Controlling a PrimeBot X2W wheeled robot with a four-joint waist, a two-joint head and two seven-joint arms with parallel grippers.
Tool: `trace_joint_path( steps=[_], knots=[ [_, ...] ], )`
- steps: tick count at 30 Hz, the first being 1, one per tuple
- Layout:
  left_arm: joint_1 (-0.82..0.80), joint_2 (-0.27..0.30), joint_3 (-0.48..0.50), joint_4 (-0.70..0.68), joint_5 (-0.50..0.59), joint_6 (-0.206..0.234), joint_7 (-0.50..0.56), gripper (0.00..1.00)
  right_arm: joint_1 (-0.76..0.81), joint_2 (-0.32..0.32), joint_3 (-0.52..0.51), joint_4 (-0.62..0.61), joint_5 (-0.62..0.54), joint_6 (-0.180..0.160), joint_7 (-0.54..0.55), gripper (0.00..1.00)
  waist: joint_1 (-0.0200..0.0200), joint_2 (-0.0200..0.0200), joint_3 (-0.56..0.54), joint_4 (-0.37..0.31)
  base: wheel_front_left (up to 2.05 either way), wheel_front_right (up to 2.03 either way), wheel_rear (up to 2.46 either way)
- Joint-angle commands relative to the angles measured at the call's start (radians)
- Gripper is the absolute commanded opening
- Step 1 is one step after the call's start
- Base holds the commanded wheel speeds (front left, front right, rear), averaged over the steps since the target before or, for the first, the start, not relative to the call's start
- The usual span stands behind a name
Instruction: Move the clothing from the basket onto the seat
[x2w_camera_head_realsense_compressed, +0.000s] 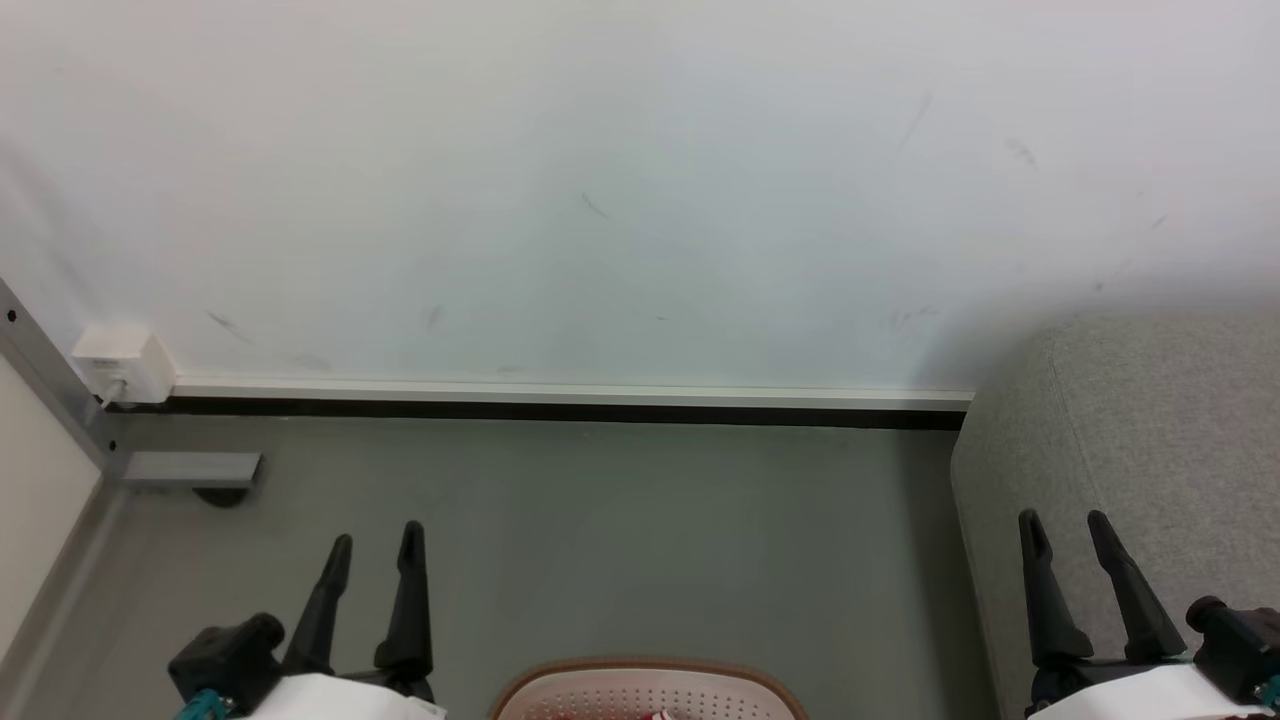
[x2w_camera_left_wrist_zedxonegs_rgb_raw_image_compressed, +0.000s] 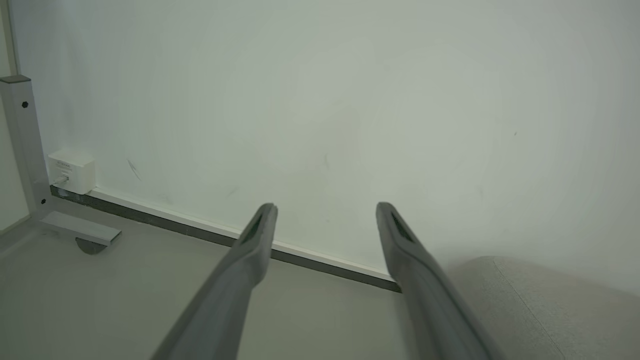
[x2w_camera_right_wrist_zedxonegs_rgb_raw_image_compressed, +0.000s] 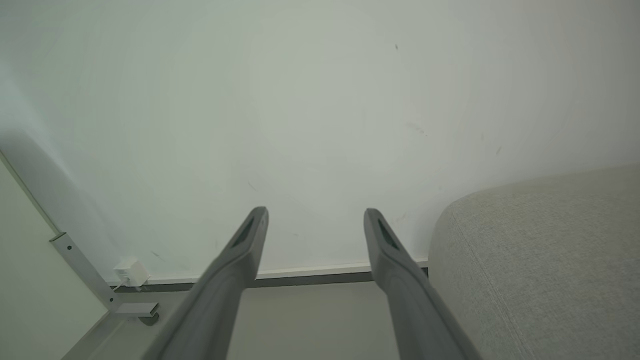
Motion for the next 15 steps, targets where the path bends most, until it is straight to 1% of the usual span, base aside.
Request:
trace_joint_path(
  steps=[1,4,15],
  knots=[
    [-0.002,0.007,-0.004,-0.002,0.029,0.004,-0.011,1.0,-0.002,-0.005,0.001,-0.003,-0.033,-0.001,-0.011,1.0,0.0,0.0,0.0,0.001,0.0,0.0,0.0],
    [-0.003,0.007,-0.009,0.001,0.056,0.001,-0.017,1.0,0.0,-0.003,0.008,-0.001,-0.062,-0.001,-0.018,1.0,0.0,0.0,0.0,0.003,0.0,0.0,0.0],
    [-0.002,0.008,-0.023,-0.002,0.151,0.016,-0.04,1.0,0.006,0.001,0.022,0.001,-0.146,-0.002,-0.041,1.0,0.0,0.0,0.0,0.014,0.0,0.0,0.0]
  ],
)
